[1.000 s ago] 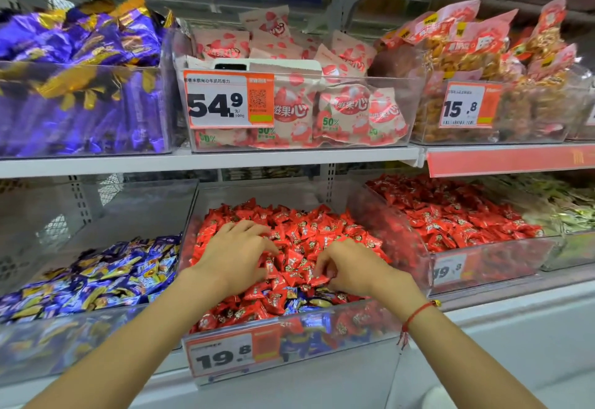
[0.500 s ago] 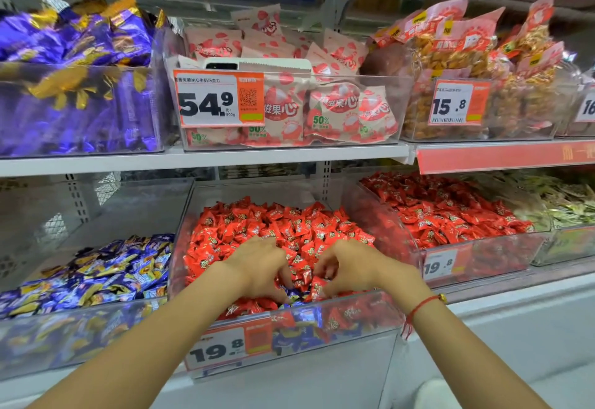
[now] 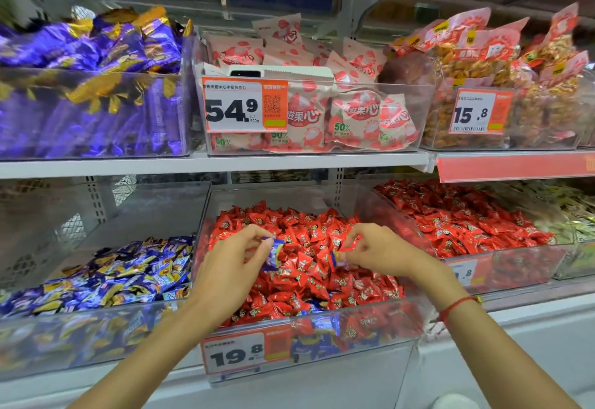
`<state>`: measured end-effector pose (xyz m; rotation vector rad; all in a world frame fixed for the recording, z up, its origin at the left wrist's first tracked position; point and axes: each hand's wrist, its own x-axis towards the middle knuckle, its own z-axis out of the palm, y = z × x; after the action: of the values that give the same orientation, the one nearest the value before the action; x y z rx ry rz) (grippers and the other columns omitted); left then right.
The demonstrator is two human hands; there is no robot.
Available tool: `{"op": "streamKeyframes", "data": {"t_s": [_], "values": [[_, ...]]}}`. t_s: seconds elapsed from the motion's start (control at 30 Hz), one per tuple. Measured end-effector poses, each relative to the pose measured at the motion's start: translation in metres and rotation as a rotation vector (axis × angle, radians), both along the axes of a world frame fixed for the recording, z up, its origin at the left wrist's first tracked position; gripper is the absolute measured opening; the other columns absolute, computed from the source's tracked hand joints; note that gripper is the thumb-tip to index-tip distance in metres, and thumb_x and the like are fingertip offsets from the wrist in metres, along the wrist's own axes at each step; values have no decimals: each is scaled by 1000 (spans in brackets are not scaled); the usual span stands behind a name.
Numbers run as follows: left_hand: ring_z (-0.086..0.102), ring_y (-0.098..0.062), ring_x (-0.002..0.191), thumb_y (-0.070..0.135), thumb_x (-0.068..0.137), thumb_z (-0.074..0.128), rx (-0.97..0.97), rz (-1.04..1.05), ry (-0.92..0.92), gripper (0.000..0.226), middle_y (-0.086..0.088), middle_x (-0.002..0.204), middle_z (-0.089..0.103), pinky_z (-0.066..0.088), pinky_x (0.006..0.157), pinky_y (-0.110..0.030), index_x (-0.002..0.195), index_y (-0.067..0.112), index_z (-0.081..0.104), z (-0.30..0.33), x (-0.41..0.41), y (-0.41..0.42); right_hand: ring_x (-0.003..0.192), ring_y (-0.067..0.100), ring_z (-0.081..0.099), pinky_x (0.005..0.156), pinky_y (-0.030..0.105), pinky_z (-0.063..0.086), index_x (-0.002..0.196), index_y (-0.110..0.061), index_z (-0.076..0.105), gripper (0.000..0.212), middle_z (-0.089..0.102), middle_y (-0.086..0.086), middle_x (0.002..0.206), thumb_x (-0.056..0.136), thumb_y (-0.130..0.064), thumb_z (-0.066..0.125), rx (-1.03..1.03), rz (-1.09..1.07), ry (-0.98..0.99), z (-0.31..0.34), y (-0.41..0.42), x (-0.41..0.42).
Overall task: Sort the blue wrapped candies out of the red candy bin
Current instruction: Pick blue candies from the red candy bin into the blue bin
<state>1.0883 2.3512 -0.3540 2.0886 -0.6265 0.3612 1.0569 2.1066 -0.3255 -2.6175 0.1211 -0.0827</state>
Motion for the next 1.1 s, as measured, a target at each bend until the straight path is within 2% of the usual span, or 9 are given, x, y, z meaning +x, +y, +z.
{"op": "streamKeyframes", "data": {"t_s": [0.13, 0.3, 0.43, 0.57, 0.67, 0.77, 0.93, 1.03, 1.1], "values": [[64, -1, 64, 24, 99, 51, -217, -40, 109, 11, 4, 74, 70, 55, 55, -19, 100, 25, 62, 6, -5, -7, 59, 7, 54, 57, 17, 44, 98, -16, 65, 15, 63, 5, 71, 89, -27, 68, 481, 159, -78, 19, 36, -11], [71, -12, 85, 32, 102, 41, -574, -101, 313, 28, -8, 93, 71, 56, 63, -19, 101, 21, 66, 12, -10, -14, 72, 10, 69, 63, 15, 51, 88, -12, 74, 14, 75, 2, 80, 82, -24, 74, 842, 115, -243, 9, 85, -12], [68, -2, 90, 31, 99, 46, -492, -171, 356, 20, -1, 105, 69, 56, 69, -18, 111, 23, 61, 8, -12, -19, 65, 2, 62, 60, 11, 48, 83, -14, 76, 18, 69, -9, 66, 83, -32, 72, 899, -2, -297, -6, 98, -4], [64, 0, 77, 30, 100, 44, -465, -90, 258, 24, 1, 93, 65, 54, 65, -17, 122, 25, 53, 7, -9, -11, 67, 9, 61, 65, 18, 52, 92, -17, 74, 23, 69, -4, 74, 93, -34, 58, 882, 160, -201, 2, 90, 0], [65, -19, 82, 38, 99, 43, -354, -23, 214, 30, -6, 94, 63, 55, 74, -28, 127, 30, 47, 6, -5, -1, 64, 3, 62, 65, 17, 50, 94, -15, 71, 15, 69, -5, 76, 84, -26, 72, 504, 269, -158, 3, 63, 5], [62, -36, 84, 44, 96, 44, -300, -47, 176, 22, -17, 97, 65, 54, 81, -50, 117, 43, 51, 3, -7, 1, 69, -1, 57, 68, 15, 45, 89, -18, 74, 21, 68, -8, 79, 71, -20, 85, 31, 387, 118, -14, 41, 10], [63, -31, 85, 57, 92, 45, -238, -110, 142, 21, -18, 104, 65, 52, 78, -57, 110, 50, 52, 2, -10, -2, 113, 15, 44, 102, 33, 40, 123, -30, 59, 66, 49, -6, 120, 65, -42, 85, -352, 398, 359, -33, 36, 21], [62, -31, 95, 52, 95, 46, -239, -119, 159, 15, -9, 103, 67, 52, 81, -54, 108, 49, 53, 2, -10, -2, 89, 15, 56, 83, 33, 50, 95, -23, 70, 33, 60, -5, 93, 67, -35, 82, -320, 367, 203, -40, 40, 26], [62, -24, 95, 46, 95, 46, -252, -124, 185, 17, -1, 101, 67, 53, 81, -49, 110, 46, 54, -1, -8, -1, 76, 18, 55, 66, 29, 45, 71, -23, 61, 21, 58, -3, 76, 72, -31, 80, -332, 316, 176, -42, 41, 28]]}}
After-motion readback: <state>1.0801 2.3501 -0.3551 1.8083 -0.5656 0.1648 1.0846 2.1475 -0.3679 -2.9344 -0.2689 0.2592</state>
